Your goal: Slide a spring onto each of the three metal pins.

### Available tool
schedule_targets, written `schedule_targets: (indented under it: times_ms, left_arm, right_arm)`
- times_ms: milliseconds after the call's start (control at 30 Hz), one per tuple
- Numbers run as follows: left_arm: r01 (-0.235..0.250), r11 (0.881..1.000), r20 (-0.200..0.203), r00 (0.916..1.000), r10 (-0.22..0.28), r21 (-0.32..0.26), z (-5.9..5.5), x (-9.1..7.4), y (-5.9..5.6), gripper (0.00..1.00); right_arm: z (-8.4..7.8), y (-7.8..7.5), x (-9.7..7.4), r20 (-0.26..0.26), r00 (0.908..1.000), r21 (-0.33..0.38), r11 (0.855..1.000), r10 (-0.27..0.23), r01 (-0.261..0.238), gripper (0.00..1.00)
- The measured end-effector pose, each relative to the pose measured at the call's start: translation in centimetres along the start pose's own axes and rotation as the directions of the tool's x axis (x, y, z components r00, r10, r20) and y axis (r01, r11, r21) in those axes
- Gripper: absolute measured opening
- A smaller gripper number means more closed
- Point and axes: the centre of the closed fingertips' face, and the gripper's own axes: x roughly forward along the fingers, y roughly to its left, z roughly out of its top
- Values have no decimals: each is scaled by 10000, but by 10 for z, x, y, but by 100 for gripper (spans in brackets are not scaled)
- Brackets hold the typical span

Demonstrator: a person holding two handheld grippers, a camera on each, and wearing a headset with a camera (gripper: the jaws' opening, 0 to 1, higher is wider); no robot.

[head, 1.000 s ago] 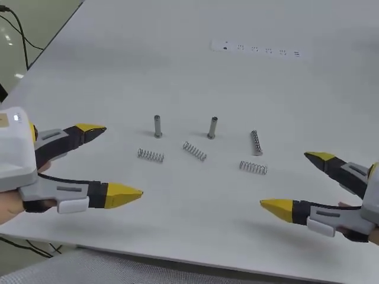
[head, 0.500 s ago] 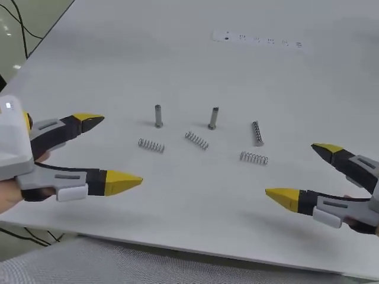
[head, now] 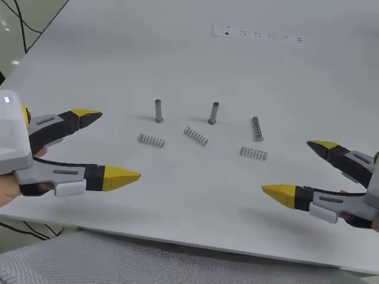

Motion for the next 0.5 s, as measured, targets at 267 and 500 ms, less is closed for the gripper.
schedule_targets:
  times_ms: [267, 500]
  left_arm:
    - [-36, 10000, 237, 9997, 36, -20, 7, -4, 2, 91]
    - [37, 9999, 10, 10000, -37, 117, 3, -5, 1, 91]
  right_arm:
    - [10, 1, 9, 30, 9999, -82, 9999, 116, -116, 86]
    - [24, -3, 21, 126, 9997, -76, 9997, 222, -221, 84]
